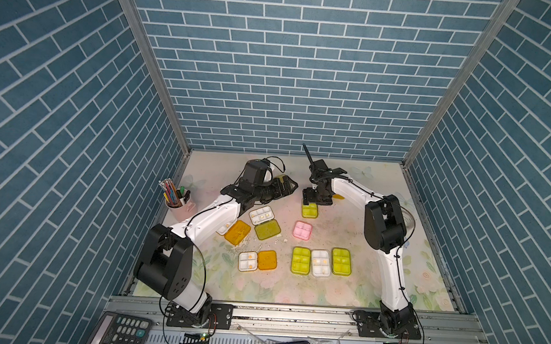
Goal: Close pillboxes
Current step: Pick up the pillbox at the center of the board.
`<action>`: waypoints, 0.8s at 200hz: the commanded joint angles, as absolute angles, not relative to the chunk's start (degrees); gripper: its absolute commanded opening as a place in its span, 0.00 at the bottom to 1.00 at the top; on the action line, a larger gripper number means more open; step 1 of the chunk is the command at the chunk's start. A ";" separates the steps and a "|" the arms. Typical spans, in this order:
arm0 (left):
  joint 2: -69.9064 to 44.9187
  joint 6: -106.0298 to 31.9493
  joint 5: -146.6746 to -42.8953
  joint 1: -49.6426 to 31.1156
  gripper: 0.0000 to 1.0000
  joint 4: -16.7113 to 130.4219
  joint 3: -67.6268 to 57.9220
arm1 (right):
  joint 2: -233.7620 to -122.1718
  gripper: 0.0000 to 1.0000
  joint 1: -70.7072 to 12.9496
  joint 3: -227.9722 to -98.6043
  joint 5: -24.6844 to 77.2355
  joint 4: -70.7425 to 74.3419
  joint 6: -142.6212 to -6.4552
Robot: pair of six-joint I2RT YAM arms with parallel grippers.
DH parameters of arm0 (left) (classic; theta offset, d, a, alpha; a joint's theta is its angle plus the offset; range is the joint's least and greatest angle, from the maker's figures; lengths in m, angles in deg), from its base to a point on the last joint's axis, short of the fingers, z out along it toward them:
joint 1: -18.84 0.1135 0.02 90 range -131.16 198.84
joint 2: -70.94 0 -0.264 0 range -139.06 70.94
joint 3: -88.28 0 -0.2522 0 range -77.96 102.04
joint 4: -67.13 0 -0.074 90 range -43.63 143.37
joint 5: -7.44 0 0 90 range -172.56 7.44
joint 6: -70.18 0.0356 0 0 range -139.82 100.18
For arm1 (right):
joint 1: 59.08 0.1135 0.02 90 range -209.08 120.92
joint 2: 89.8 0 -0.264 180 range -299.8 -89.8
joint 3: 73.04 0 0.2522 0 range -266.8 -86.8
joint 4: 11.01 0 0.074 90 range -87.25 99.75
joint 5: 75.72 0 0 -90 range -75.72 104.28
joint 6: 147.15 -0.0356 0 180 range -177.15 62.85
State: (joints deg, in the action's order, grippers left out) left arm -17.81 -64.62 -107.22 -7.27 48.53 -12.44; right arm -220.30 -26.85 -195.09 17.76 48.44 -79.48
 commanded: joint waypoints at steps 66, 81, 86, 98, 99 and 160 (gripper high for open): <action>-17.92 -64.05 -106.90 -6.68 1.00 49.26 -12.83 | -225.92 0.78 -24.89 -201.19 11.76 55.16 -78.22; -18.01 -64.23 -107.03 -6.64 1.00 49.38 -12.92 | -224.54 0.70 -24.76 -199.02 11.61 53.57 -79.00; -18.08 -64.31 -107.03 -6.59 1.00 49.42 -12.85 | -224.00 0.69 -24.81 -198.17 11.47 52.88 -79.20; -18.01 -64.31 -107.02 -6.59 1.00 49.42 -12.91 | -221.82 0.68 -24.80 -195.84 11.40 50.98 -79.78; -18.01 -64.26 -107.05 -6.62 1.00 49.42 -12.92 | -221.60 0.67 -24.80 -195.59 11.39 50.77 -79.80; -17.93 -64.39 -107.09 -6.61 1.00 49.73 -13.01 | -207.68 0.65 -24.84 -180.13 8.92 43.85 -81.98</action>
